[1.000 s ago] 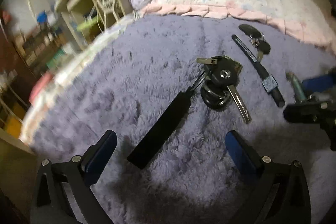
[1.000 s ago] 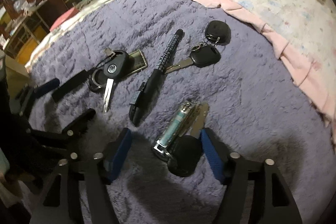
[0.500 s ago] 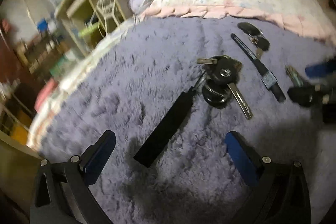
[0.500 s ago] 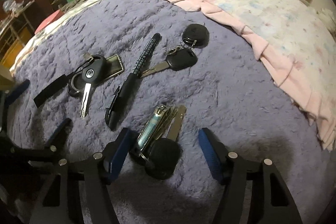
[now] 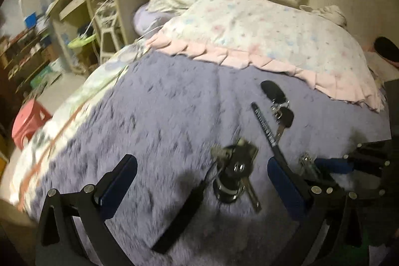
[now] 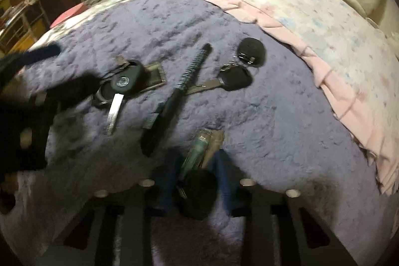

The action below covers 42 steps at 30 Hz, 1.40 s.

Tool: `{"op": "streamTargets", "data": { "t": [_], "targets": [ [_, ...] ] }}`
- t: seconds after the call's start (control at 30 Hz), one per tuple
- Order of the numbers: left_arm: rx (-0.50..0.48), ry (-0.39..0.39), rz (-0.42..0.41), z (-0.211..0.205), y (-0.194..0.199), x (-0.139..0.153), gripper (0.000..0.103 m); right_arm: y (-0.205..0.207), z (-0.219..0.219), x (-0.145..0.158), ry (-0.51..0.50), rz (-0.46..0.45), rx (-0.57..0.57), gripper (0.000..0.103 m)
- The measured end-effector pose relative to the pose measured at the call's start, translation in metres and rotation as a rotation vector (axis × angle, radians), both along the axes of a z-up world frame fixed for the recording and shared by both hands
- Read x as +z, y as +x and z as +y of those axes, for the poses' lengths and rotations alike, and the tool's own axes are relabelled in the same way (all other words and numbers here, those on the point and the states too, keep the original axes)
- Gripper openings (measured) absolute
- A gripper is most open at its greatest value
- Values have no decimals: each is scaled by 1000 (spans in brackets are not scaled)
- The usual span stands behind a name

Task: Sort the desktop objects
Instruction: 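Grasp the silver keychain with the right gripper while the left gripper grasps the black key fob, then lift the keychain and key fob and carry both toward the white bag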

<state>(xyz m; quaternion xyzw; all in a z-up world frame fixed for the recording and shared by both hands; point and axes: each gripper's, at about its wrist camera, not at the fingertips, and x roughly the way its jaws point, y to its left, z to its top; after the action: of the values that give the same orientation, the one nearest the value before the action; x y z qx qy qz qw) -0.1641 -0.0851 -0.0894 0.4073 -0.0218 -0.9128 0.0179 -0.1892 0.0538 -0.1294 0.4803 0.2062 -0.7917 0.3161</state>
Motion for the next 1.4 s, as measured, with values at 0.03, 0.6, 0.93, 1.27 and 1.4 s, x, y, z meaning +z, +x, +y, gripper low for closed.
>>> {"op": "streamTargets", "data": {
  "t": [0.03, 0.6, 0.93, 1.27, 1.4],
  "targets": [
    [-22, -7, -10, 3, -3, -2, 103, -1, 1, 0, -12, -6, 0, 25],
    [-148, -82, -153, 25, -18, -49, 58, -12, 31, 15, -184, -115, -31, 12],
    [-209, -136, -150, 35, -7, -39, 30, -15, 40, 20, -211, -141, -49, 11],
    [-196, -131, -62, 16, 3, 6, 29, -14, 39, 20, -214, -143, -43, 10],
    [-182, -119, -52, 10, 11, 20, 29, -13, 40, 22, -220, -149, -43, 10]
  ]
}}
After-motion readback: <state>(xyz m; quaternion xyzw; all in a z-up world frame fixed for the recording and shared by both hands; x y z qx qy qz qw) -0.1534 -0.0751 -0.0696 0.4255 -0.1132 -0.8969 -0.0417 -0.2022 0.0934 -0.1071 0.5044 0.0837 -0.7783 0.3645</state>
